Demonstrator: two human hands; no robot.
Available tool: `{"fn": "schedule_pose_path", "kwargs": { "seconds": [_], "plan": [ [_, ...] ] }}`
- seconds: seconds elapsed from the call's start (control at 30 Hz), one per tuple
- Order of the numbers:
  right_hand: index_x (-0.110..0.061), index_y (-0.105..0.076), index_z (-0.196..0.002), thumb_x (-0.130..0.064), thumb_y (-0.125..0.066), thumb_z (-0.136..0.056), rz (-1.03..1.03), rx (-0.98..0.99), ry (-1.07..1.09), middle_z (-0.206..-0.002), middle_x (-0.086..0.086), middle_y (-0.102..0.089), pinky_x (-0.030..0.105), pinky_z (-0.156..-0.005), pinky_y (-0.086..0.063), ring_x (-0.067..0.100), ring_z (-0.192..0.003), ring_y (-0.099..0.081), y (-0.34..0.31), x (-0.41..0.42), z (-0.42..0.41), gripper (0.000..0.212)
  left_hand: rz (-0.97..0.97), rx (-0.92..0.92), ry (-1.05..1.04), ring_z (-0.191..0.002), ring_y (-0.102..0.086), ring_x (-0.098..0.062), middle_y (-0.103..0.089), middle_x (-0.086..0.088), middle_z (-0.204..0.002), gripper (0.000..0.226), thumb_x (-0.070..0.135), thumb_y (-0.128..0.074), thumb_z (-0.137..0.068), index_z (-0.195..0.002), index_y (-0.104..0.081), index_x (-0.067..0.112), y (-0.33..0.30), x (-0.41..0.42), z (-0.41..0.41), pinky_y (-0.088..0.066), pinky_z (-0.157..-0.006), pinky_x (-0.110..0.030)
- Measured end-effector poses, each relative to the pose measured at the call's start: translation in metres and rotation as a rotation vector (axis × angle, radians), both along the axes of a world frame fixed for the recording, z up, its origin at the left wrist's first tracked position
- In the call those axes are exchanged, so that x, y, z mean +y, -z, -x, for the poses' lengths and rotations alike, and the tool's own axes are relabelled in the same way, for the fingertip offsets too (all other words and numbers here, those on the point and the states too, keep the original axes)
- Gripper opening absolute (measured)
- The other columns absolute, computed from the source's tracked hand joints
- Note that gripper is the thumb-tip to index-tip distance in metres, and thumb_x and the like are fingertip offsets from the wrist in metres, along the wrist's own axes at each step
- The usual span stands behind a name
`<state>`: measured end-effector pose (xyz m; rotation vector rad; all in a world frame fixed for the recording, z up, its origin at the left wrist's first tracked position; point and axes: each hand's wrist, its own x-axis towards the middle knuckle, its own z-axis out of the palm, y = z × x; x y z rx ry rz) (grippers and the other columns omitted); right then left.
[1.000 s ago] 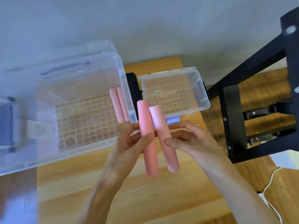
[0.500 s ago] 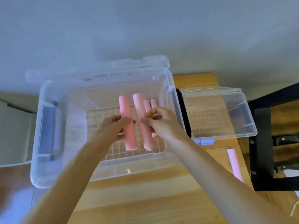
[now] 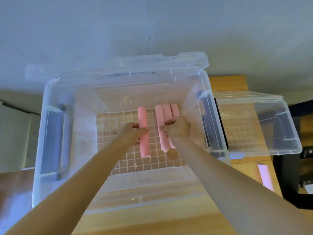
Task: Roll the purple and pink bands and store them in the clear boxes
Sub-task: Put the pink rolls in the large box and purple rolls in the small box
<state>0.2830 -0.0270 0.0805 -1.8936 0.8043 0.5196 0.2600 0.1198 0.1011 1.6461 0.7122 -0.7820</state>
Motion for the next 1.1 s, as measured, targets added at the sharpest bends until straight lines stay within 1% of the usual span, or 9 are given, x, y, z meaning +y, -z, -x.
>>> {"fn": "schedule_pose_path", "kwargs": {
  "seconds": [0.07, 0.2, 0.4, 0.6, 0.8, 0.9, 0.97, 1.03, 1.1],
  "plan": [
    [-0.002, -0.067, -0.107, 0.015, -0.056, -0.086, 0.020, 0.005, -0.006, -0.101, 0.005, -0.062, 0.000, -0.052, -0.039, 0.015, -0.080, -0.054, 0.006, 0.003, -0.001, 0.029, -0.002, 0.001, -0.001, -0.101, -0.064, -0.023, -0.064, -0.009, -0.114, 0.041, 0.012, -0.062, -0.096, -0.133, -0.050, 0.003, 0.008, 0.001, -0.002, -0.052, -0.071, -0.026],
    [-0.006, -0.072, -0.100, 0.003, -0.064, -0.086, 0.174, -0.021, -0.100, -0.103, 0.007, -0.070, 0.023, -0.072, -0.043, 0.020, -0.084, -0.057, 0.014, 0.007, -0.005, 0.018, -0.008, 0.015, -0.013, -0.104, -0.063, -0.026, -0.064, -0.011, -0.118, 0.039, 0.011, -0.061, -0.096, -0.133, -0.050, 0.003, 0.021, 0.000, -0.005, -0.051, -0.078, -0.031],
    [-0.012, -0.073, -0.096, -0.008, -0.067, -0.088, 0.370, -0.058, -0.230, -0.096, 0.004, -0.071, 0.027, -0.067, -0.043, 0.019, -0.077, -0.057, 0.024, 0.008, -0.008, 0.011, -0.032, -0.007, -0.012, -0.101, -0.063, -0.026, -0.063, -0.011, -0.114, 0.039, 0.008, -0.062, -0.095, -0.132, -0.052, 0.003, 0.034, -0.003, -0.010, -0.051, -0.080, -0.035],
    [-0.014, -0.071, -0.092, -0.006, -0.066, -0.088, 0.354, -0.060, -0.272, -0.096, 0.003, -0.070, 0.027, -0.068, -0.044, 0.023, -0.088, -0.064, 0.029, 0.006, -0.012, 0.010, -0.097, -0.058, -0.012, -0.101, -0.066, -0.030, -0.062, -0.008, -0.106, 0.040, 0.011, -0.068, -0.091, -0.128, -0.054, 0.004, 0.043, -0.010, -0.017, -0.056, -0.084, -0.037],
    [-0.010, -0.072, -0.097, -0.003, -0.061, -0.088, 0.305, -0.001, -0.458, -0.097, 0.005, -0.069, 0.032, -0.075, -0.053, 0.024, -0.090, -0.065, 0.011, 0.004, -0.010, 0.016, -0.156, -0.098, -0.006, -0.101, -0.067, -0.032, -0.065, -0.012, -0.113, 0.030, 0.012, -0.072, -0.087, -0.113, -0.056, 0.012, 0.050, -0.019, -0.023, -0.056, -0.091, -0.048],
    [-0.004, -0.064, -0.091, -0.001, -0.065, -0.087, 0.193, 0.208, -0.525, -0.083, 0.011, -0.071, 0.040, -0.076, -0.062, 0.027, -0.076, -0.073, 0.005, 0.003, 0.003, 0.005, -0.159, -0.098, 0.000, -0.093, -0.068, -0.029, -0.063, -0.007, -0.103, 0.038, 0.010, -0.074, -0.086, -0.118, -0.055, 0.008, 0.052, -0.023, -0.024, -0.059, -0.085, -0.046],
    [-0.001, -0.057, -0.090, 0.000, -0.064, -0.088, 0.091, 0.361, -0.568, -0.076, 0.016, -0.070, 0.042, -0.072, -0.063, 0.029, -0.068, -0.075, 0.004, 0.002, 0.014, 0.008, -0.159, -0.103, -0.017, -0.083, -0.066, -0.023, -0.059, 0.000, -0.093, 0.039, 0.010, -0.075, -0.085, -0.116, -0.052, 0.009, 0.054, -0.025, -0.024, -0.061, -0.074, -0.041],
    [0.002, -0.057, -0.101, -0.003, -0.067, -0.089, 0.049, 0.404, -0.639, -0.085, 0.021, -0.072, 0.039, -0.071, -0.063, 0.029, -0.074, -0.075, 0.003, 0.000, 0.021, 0.015, -0.152, -0.117, -0.022, -0.080, -0.065, -0.020, -0.056, 0.002, -0.091, 0.036, 0.009, -0.074, -0.085, -0.112, -0.051, 0.009, 0.055, -0.028, -0.024, -0.060, -0.065, -0.035],
    [0.003, -0.057, -0.109, -0.006, -0.068, -0.090, 0.024, 0.419, -0.646, -0.096, 0.024, -0.072, 0.037, -0.074, -0.062, 0.030, -0.082, -0.075, 0.004, -0.001, 0.025, 0.024, -0.166, -0.131, -0.007, -0.079, -0.065, -0.019, -0.057, 0.000, -0.093, 0.034, 0.011, -0.074, -0.086, -0.111, -0.050, 0.010, 0.057, -0.031, -0.025, -0.061, -0.066, -0.036]
  ]
}}
